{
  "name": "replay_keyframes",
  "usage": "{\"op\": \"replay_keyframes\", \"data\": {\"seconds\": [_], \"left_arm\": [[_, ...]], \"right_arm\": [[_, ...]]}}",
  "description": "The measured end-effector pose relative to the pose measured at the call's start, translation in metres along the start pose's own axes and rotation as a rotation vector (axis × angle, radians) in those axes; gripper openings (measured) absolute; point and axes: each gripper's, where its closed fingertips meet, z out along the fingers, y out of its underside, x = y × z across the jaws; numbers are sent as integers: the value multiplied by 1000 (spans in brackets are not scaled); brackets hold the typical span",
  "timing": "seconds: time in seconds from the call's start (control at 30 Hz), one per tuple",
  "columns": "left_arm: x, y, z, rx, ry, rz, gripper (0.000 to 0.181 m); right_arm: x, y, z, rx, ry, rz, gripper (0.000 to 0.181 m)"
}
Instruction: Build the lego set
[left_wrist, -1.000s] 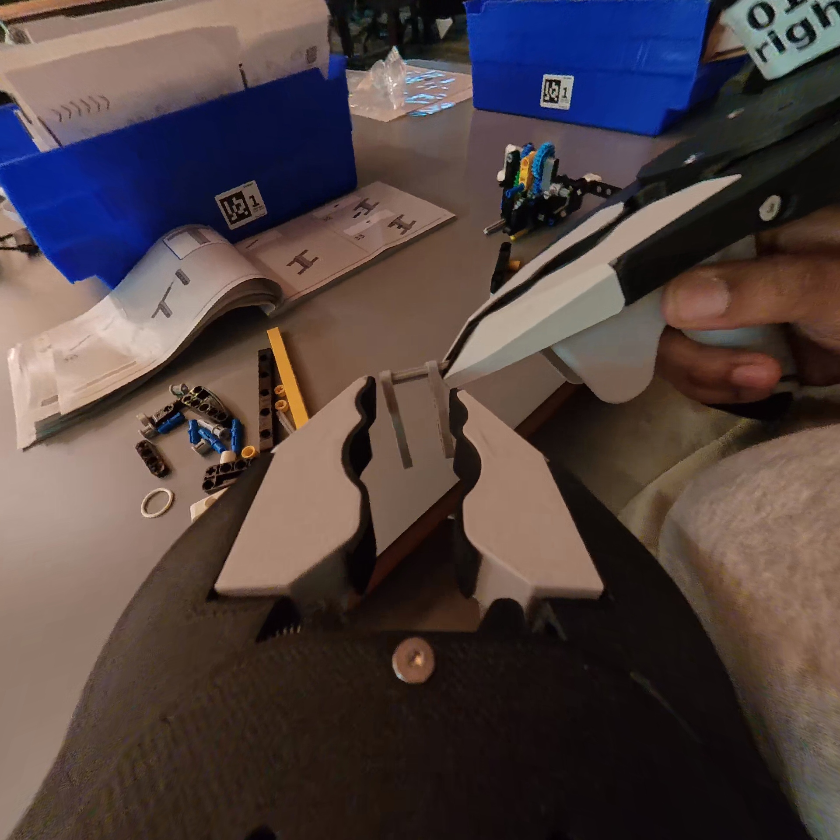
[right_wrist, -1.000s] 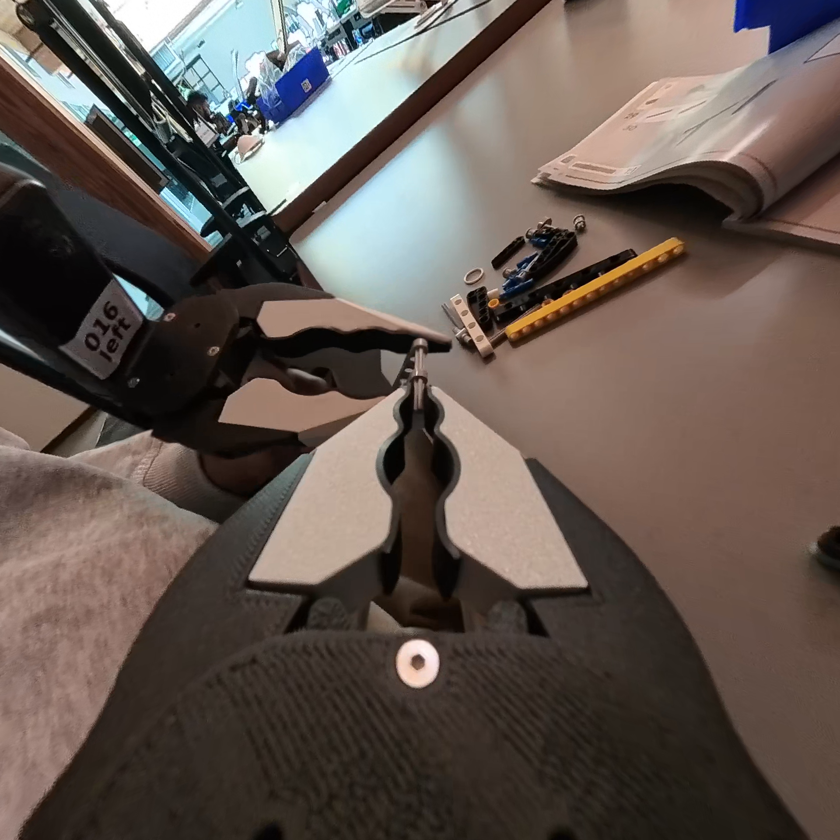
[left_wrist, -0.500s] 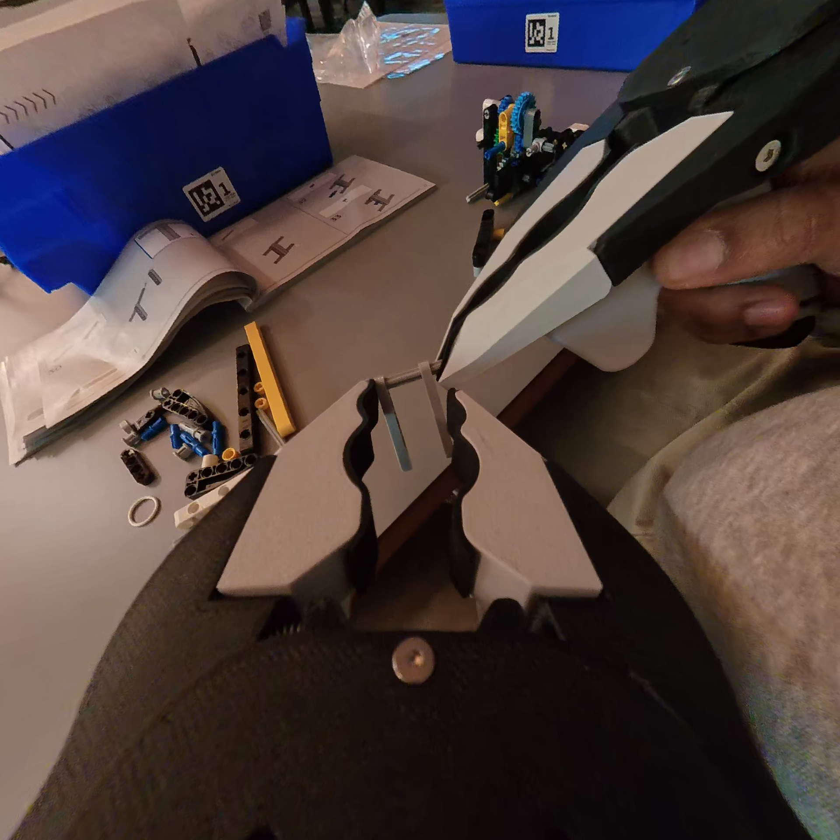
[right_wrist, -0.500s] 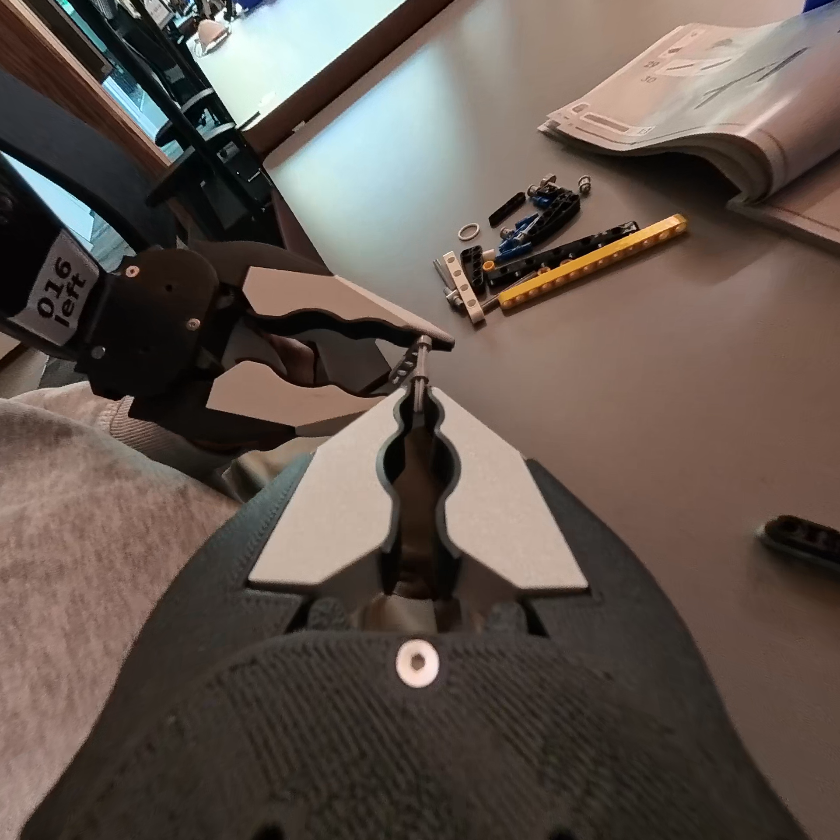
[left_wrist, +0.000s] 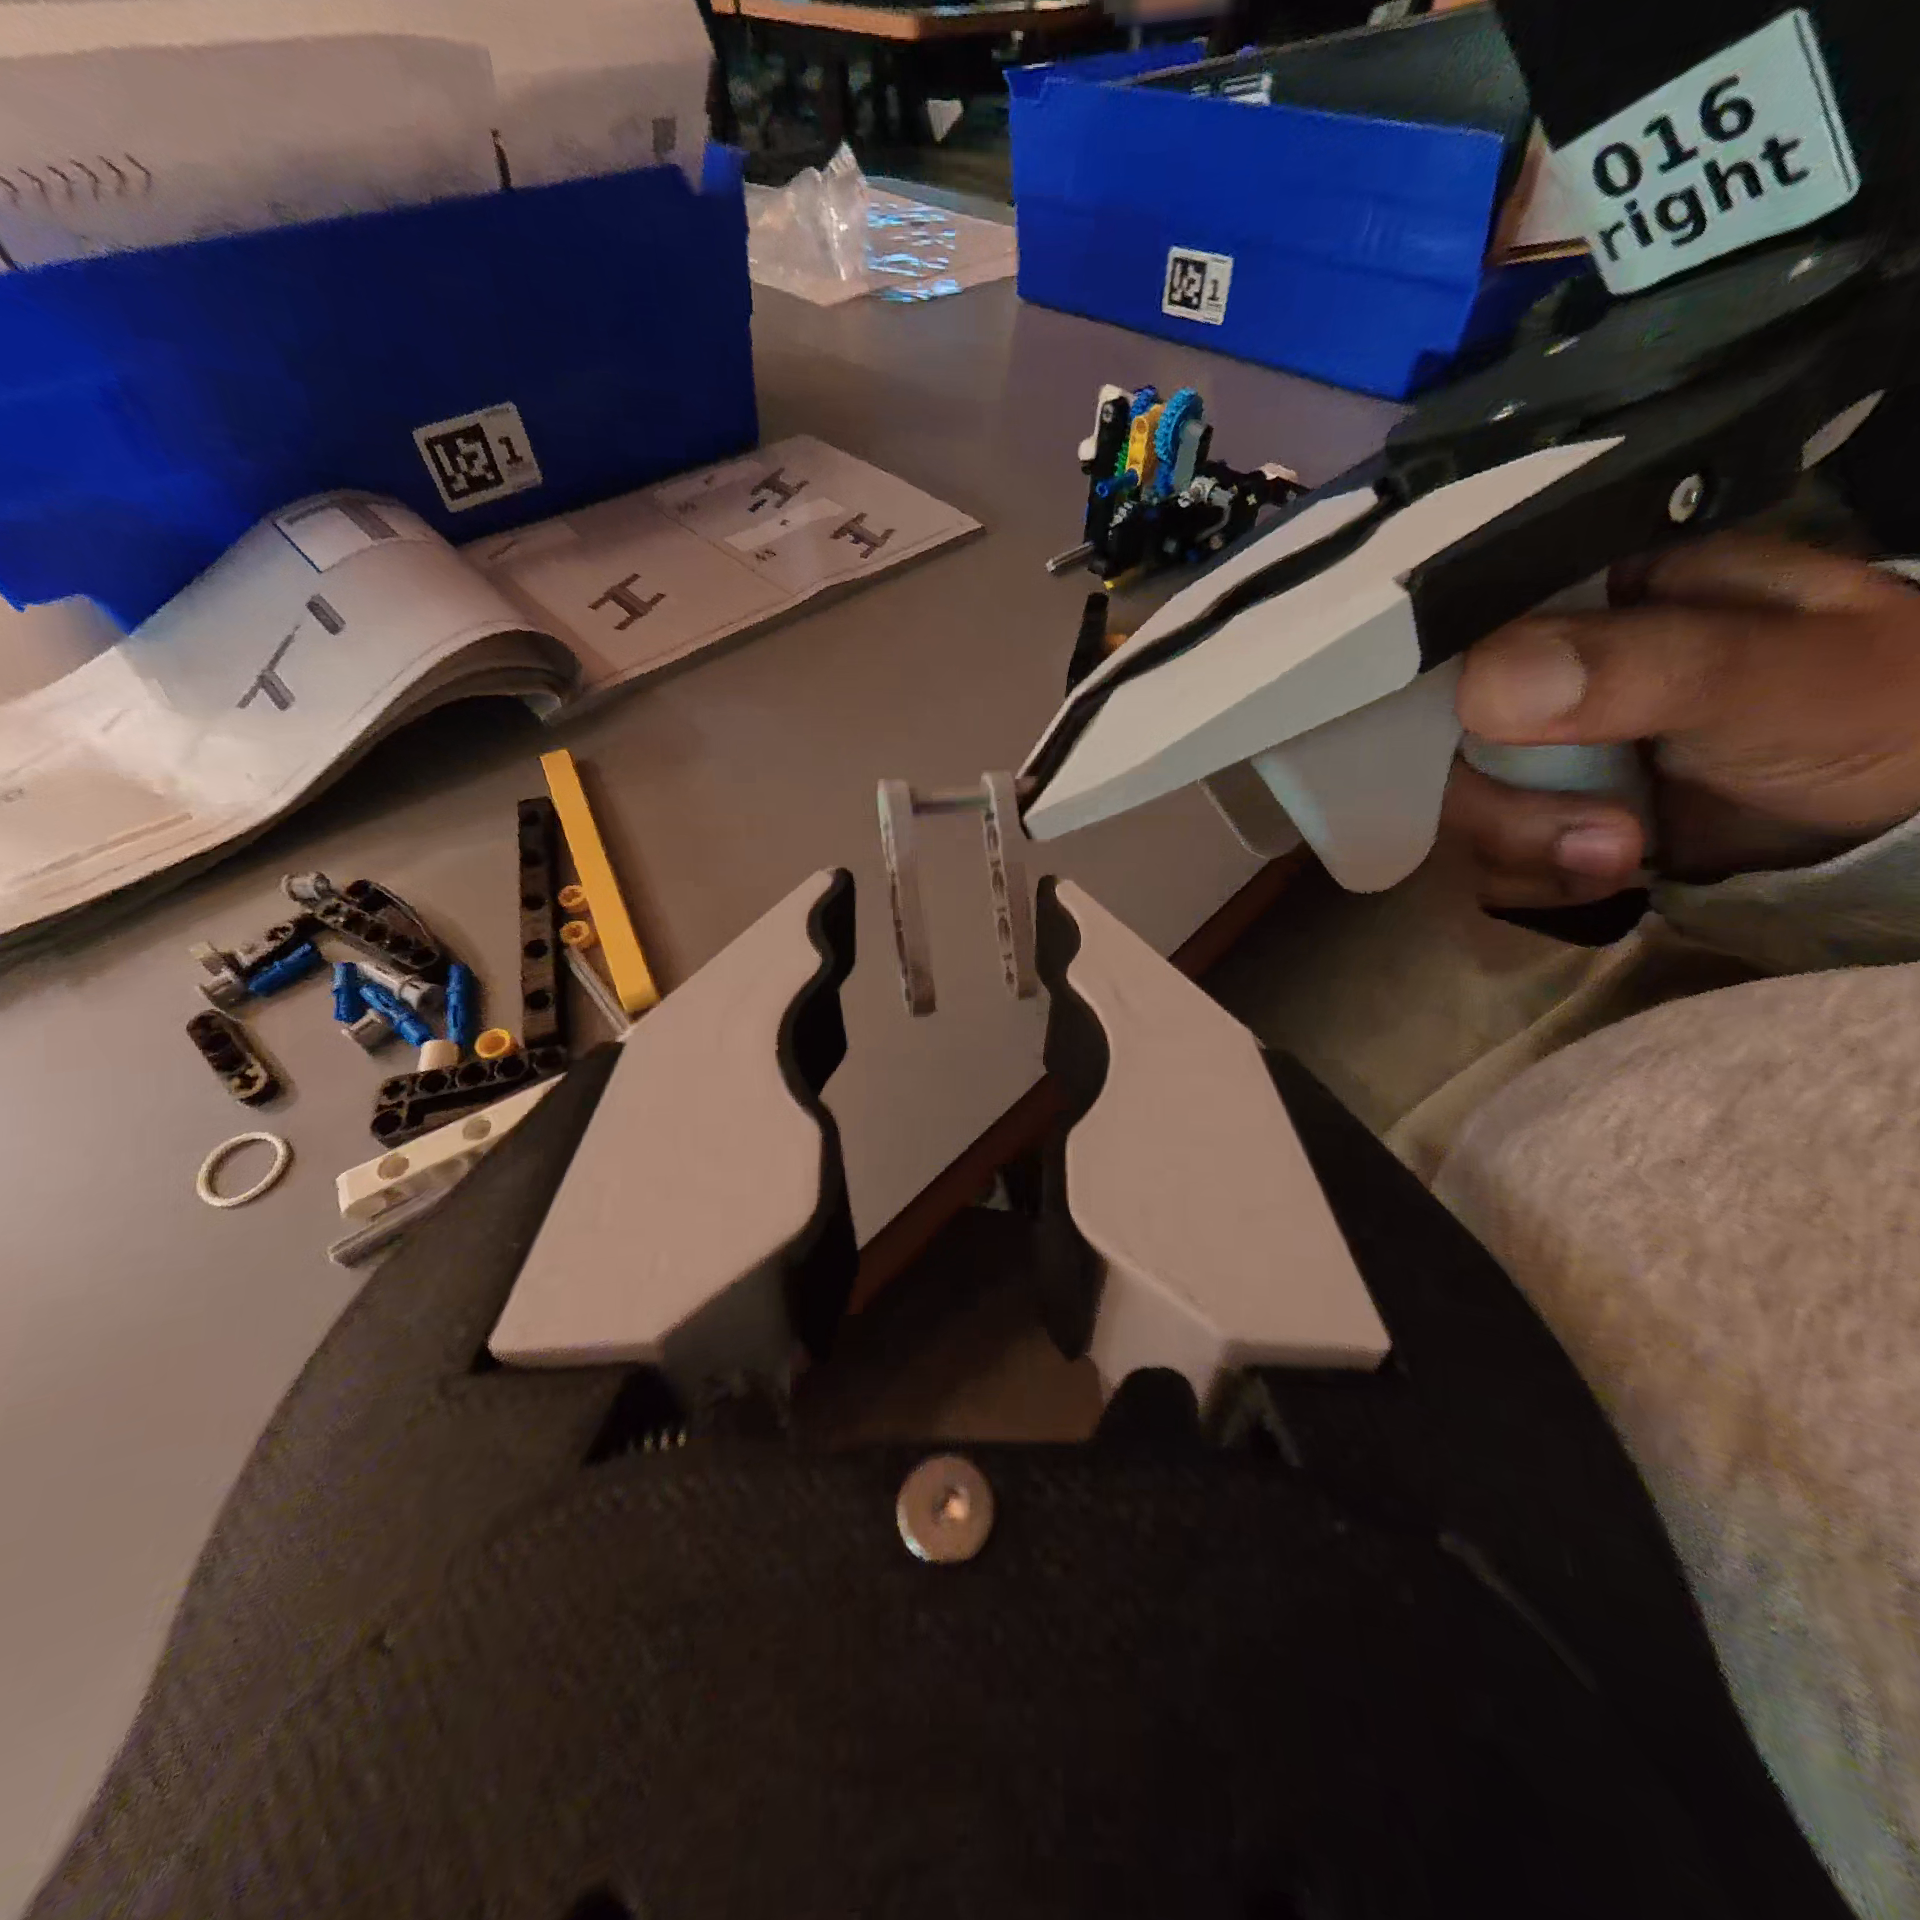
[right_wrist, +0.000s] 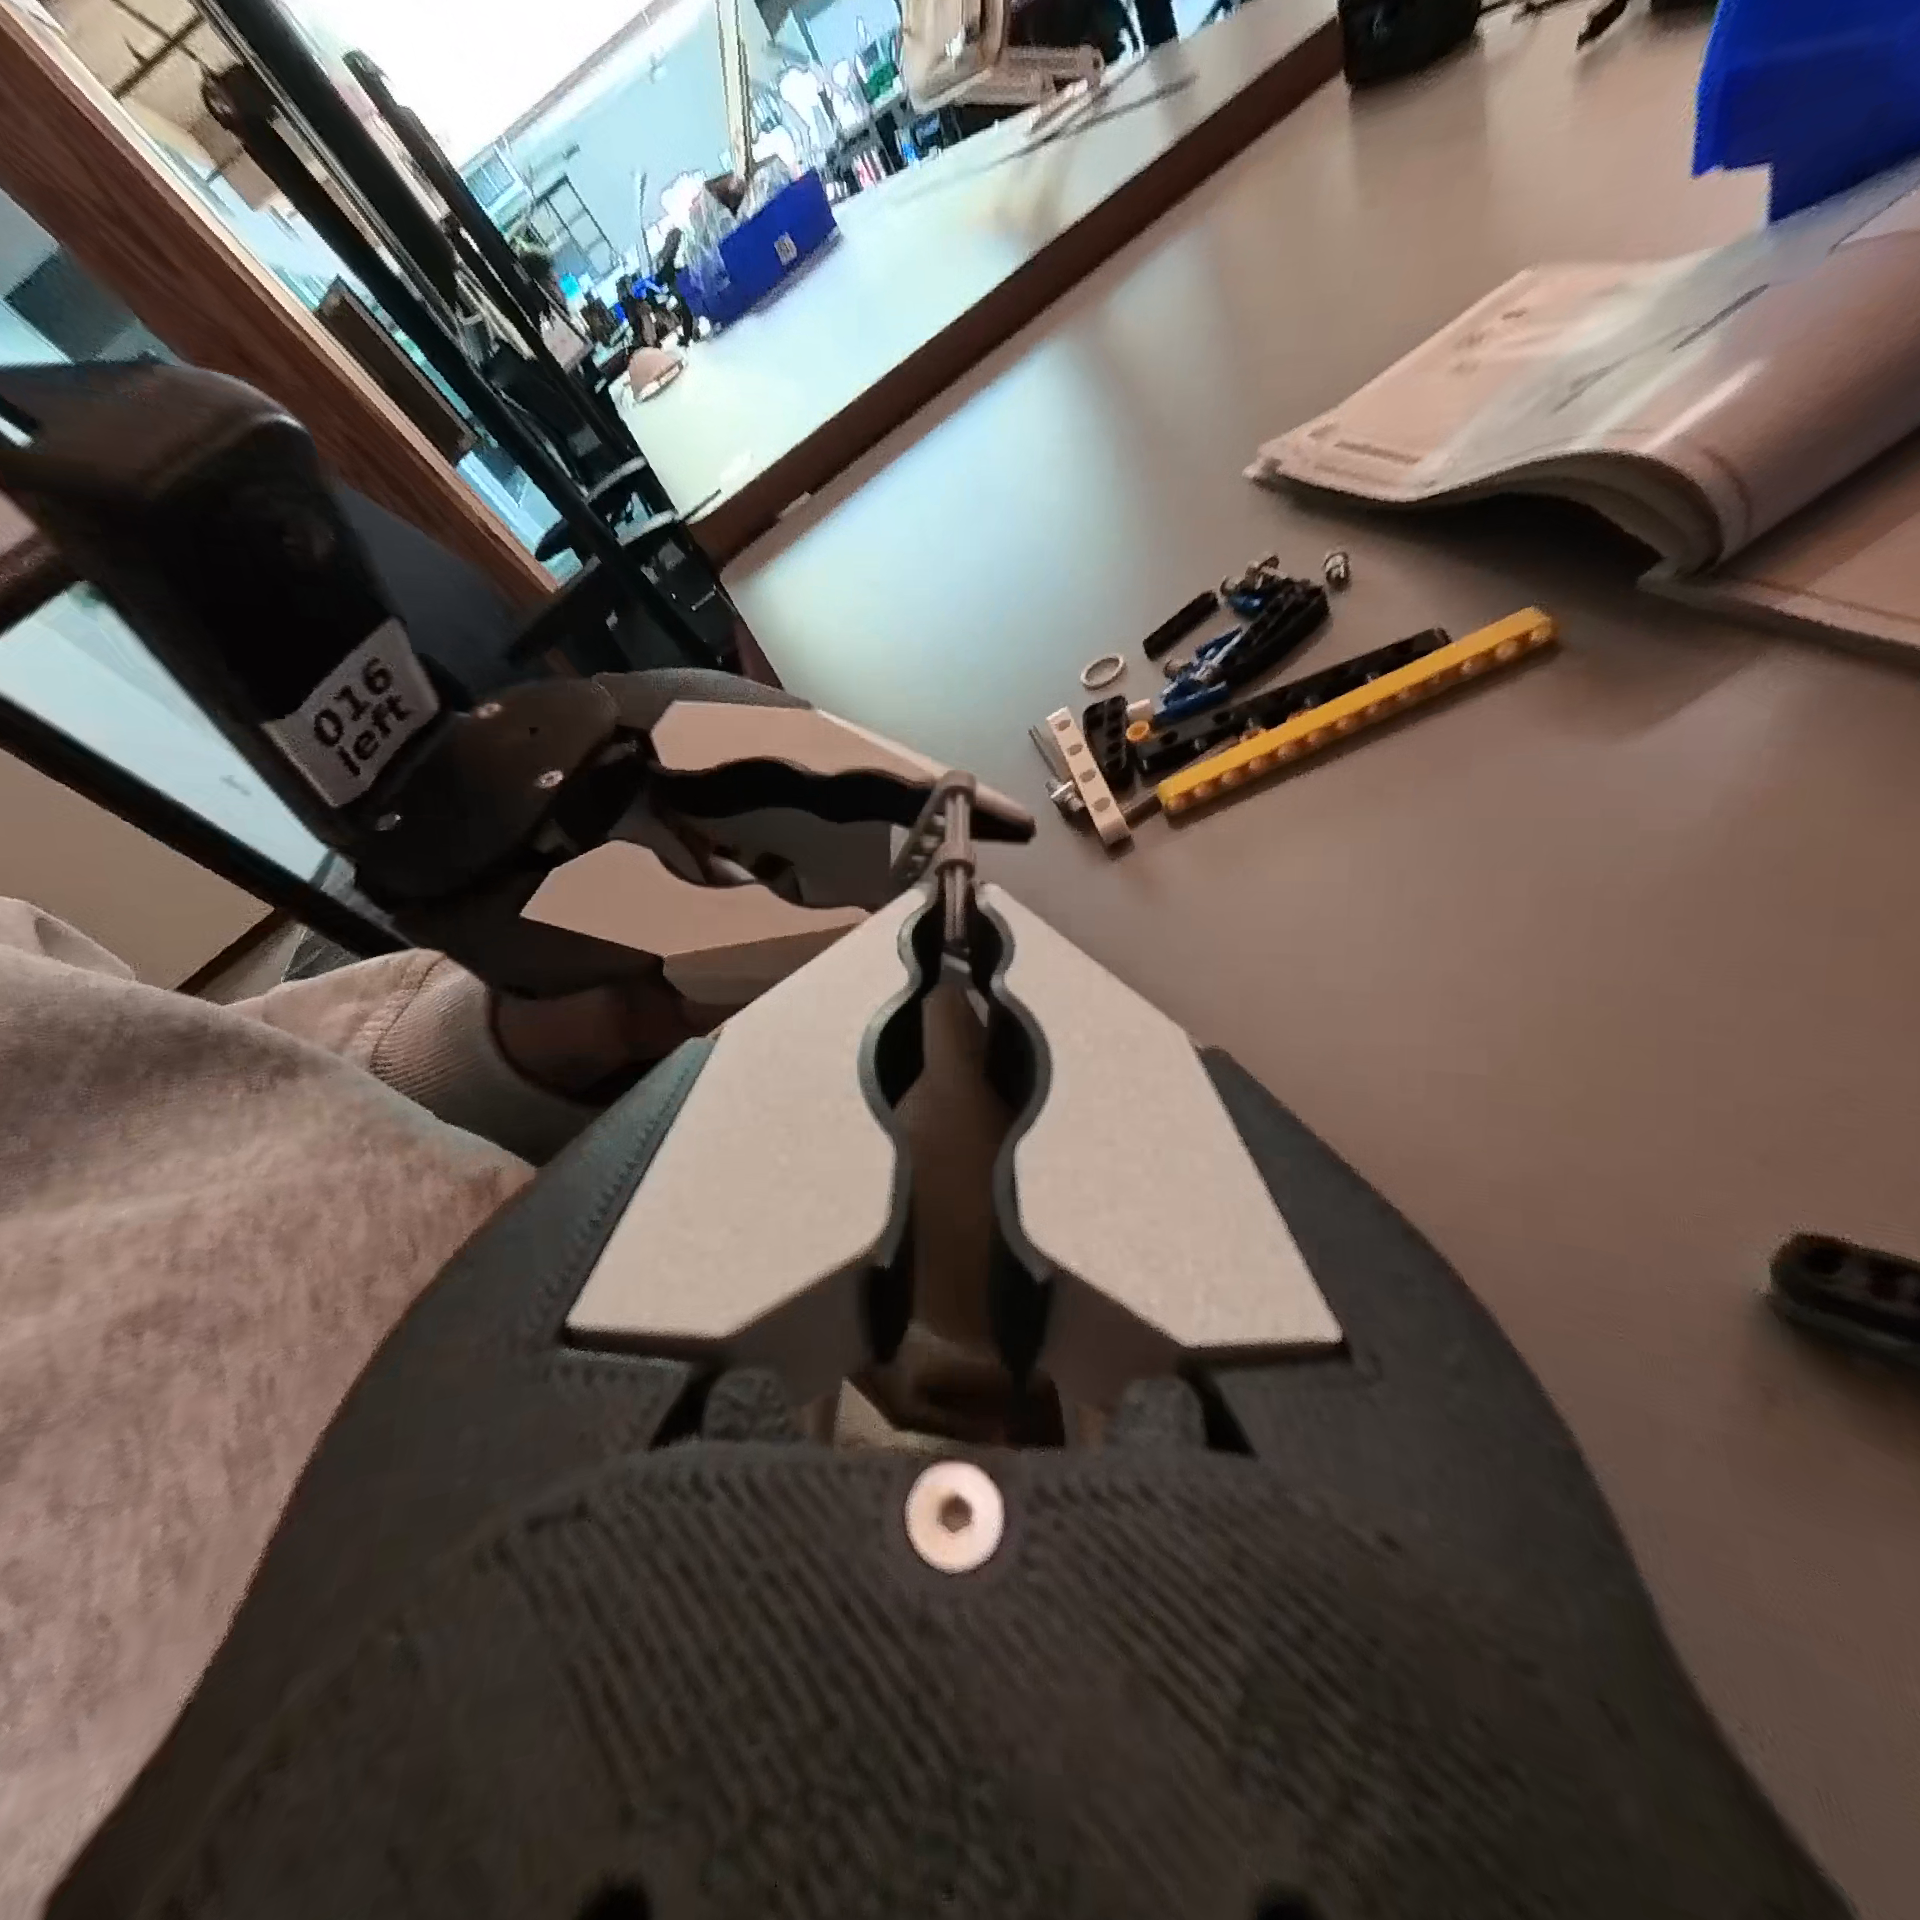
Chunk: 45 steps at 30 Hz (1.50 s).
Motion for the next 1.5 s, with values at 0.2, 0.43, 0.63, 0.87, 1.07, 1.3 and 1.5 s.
{"op": "replay_keyframes", "data": {"seconds": [0.2,0.43,0.63,0.87,1.07,1.3,1.5], "left_arm": [[2,-7,-7,41,78,-56,22],[26,-15,-19,83,319,-82,21],[65,-30,-46,146,692,-172,21],[81,-34,-56,169,787,-139,21],[88,-32,-57,160,804,-113,21],[85,-35,-59,181,803,-126,21],[83,-37,-59,188,801,-133,21]], "right_arm": [[-7,-4,1,40,-25,-86,9],[-27,-20,-19,124,-156,-285,41],[-68,-11,-52,146,-425,-484,62],[-88,-4,-53,145,-524,-494,59],[-96,-1,-57,138,-566,-519,42],[-89,-4,-57,143,-545,-512,50],[-92,-2,-55,133,-545,-533,51]]}}
